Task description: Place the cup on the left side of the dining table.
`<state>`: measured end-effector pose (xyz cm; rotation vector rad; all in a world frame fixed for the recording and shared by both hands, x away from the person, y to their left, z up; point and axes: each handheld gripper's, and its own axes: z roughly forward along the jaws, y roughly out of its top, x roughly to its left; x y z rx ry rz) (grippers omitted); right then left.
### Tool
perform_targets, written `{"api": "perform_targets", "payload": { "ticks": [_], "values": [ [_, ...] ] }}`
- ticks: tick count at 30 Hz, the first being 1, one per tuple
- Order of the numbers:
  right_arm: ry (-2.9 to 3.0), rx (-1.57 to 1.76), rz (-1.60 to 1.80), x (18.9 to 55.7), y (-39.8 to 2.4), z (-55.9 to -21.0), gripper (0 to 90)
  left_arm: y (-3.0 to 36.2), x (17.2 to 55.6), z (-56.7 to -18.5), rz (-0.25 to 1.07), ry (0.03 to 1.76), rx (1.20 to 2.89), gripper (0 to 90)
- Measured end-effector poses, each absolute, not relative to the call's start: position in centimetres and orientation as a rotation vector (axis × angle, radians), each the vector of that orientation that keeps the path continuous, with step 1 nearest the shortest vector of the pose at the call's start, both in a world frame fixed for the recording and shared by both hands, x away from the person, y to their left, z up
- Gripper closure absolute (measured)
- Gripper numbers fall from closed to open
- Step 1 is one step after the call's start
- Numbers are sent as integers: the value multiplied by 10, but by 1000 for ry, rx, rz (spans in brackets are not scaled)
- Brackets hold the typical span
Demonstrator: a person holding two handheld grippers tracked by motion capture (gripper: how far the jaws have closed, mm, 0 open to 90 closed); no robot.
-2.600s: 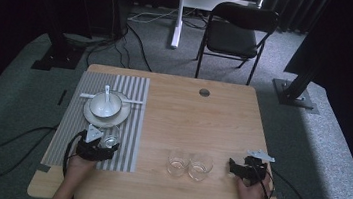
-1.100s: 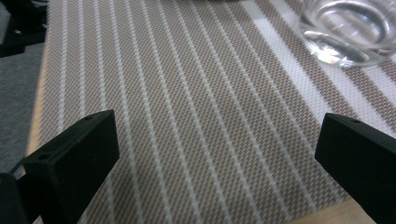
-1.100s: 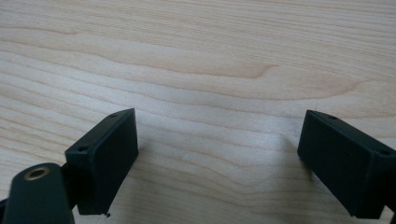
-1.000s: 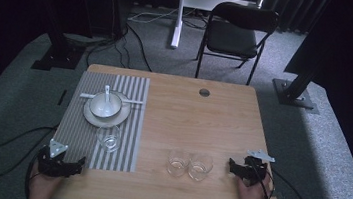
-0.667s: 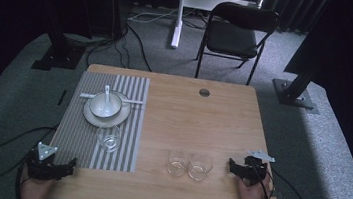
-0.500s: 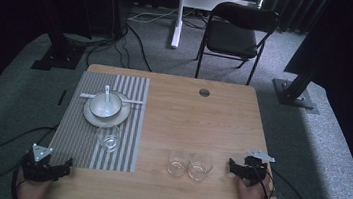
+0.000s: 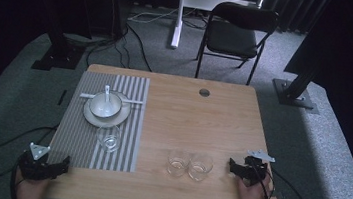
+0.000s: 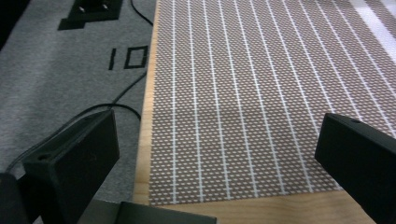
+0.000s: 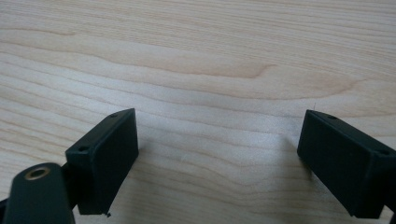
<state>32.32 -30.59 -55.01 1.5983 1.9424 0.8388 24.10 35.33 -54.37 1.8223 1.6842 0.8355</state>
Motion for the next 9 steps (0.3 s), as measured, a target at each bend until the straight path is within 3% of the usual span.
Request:
{"api": "perform_targets", "payload": {
  "ticks": [9],
  "values": [
    [1942,1598,839,323,-306,-550,119,352,239,-543,832,1648,1814,3]
  ]
}}
